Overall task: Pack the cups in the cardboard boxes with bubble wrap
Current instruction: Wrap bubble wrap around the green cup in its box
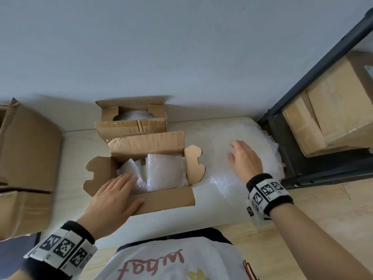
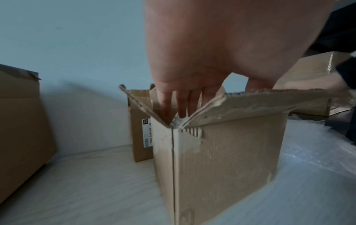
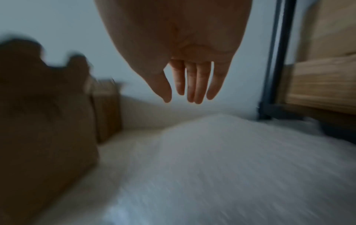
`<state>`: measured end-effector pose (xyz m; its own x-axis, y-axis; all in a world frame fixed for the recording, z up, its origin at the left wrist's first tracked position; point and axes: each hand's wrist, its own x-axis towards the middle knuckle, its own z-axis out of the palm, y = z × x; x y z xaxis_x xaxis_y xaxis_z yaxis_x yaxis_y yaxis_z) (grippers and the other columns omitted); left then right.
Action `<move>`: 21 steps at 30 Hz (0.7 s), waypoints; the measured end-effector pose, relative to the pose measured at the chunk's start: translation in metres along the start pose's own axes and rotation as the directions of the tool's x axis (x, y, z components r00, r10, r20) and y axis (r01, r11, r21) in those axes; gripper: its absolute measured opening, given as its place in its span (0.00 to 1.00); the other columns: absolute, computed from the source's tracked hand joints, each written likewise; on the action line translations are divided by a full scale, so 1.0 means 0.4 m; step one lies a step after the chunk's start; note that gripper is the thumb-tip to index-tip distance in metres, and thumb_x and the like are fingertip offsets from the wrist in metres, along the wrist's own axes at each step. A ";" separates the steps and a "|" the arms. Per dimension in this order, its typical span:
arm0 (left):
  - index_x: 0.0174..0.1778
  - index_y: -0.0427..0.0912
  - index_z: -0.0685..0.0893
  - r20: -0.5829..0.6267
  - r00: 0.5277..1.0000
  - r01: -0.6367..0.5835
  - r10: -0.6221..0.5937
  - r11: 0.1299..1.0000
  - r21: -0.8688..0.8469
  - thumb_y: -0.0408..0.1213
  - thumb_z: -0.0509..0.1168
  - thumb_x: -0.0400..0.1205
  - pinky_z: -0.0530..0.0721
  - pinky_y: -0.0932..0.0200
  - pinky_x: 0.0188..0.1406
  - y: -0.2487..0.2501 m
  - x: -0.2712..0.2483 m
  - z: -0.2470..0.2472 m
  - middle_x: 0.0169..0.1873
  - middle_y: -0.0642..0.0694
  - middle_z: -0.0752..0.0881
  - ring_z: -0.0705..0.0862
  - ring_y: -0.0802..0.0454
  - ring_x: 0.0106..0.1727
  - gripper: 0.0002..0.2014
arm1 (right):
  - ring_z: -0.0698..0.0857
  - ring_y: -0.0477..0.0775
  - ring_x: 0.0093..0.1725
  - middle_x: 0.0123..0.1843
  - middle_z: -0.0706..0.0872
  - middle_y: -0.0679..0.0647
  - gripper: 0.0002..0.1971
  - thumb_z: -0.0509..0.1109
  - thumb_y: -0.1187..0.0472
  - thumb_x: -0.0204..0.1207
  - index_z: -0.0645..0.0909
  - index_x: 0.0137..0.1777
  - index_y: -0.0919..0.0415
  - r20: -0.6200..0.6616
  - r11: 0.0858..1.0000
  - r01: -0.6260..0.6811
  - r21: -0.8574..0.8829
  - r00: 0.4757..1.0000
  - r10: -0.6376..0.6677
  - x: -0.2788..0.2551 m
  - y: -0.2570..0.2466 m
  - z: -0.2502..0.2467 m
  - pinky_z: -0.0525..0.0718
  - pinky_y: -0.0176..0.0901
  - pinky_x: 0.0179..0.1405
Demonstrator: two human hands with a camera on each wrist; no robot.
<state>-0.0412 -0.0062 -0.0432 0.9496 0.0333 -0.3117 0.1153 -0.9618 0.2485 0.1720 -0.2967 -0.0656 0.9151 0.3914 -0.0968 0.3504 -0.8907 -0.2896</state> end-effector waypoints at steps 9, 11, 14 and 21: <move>0.82 0.55 0.56 0.124 0.991 0.059 -0.042 0.989 -0.138 0.68 0.39 0.76 0.56 0.59 0.79 -0.030 0.037 0.055 0.80 0.56 0.62 0.62 0.56 0.79 0.39 | 0.64 0.63 0.78 0.81 0.59 0.64 0.41 0.70 0.56 0.78 0.48 0.82 0.66 0.220 0.898 -0.423 -0.122 0.870 0.440 0.018 0.126 0.139 0.71 0.58 0.71; 0.82 0.56 0.55 0.182 0.983 0.064 -0.035 0.986 -0.154 0.68 0.38 0.75 0.54 0.59 0.81 -0.026 0.044 0.056 0.82 0.58 0.56 0.58 0.58 0.81 0.39 | 0.69 0.62 0.74 0.77 0.65 0.63 0.36 0.70 0.56 0.78 0.55 0.80 0.66 0.201 0.900 -0.402 -0.167 0.880 0.430 0.017 0.130 0.153 0.73 0.56 0.68; 0.82 0.56 0.54 0.235 0.972 0.073 -0.032 0.983 -0.167 0.68 0.37 0.75 0.52 0.57 0.82 -0.023 0.052 0.061 0.82 0.60 0.51 0.54 0.60 0.81 0.39 | 0.75 0.61 0.69 0.71 0.72 0.62 0.28 0.70 0.56 0.78 0.64 0.74 0.65 0.168 0.908 -0.373 -0.193 0.899 0.405 0.020 0.133 0.161 0.76 0.52 0.63; 0.82 0.56 0.56 0.229 0.973 0.092 -0.039 0.969 -0.227 0.67 0.41 0.75 0.54 0.58 0.81 -0.025 0.063 0.056 0.81 0.60 0.53 0.56 0.61 0.81 0.38 | 0.82 0.63 0.57 0.60 0.79 0.62 0.09 0.62 0.65 0.82 0.77 0.60 0.67 0.124 0.902 -0.423 -0.088 0.894 0.431 0.016 0.165 0.146 0.83 0.53 0.50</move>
<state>-0.0250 -0.0016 -0.0741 0.8524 0.0078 -0.5228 0.2657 -0.8676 0.4203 0.1895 -0.3395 -0.1410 0.9443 -0.0059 -0.3290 -0.0536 -0.9892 -0.1361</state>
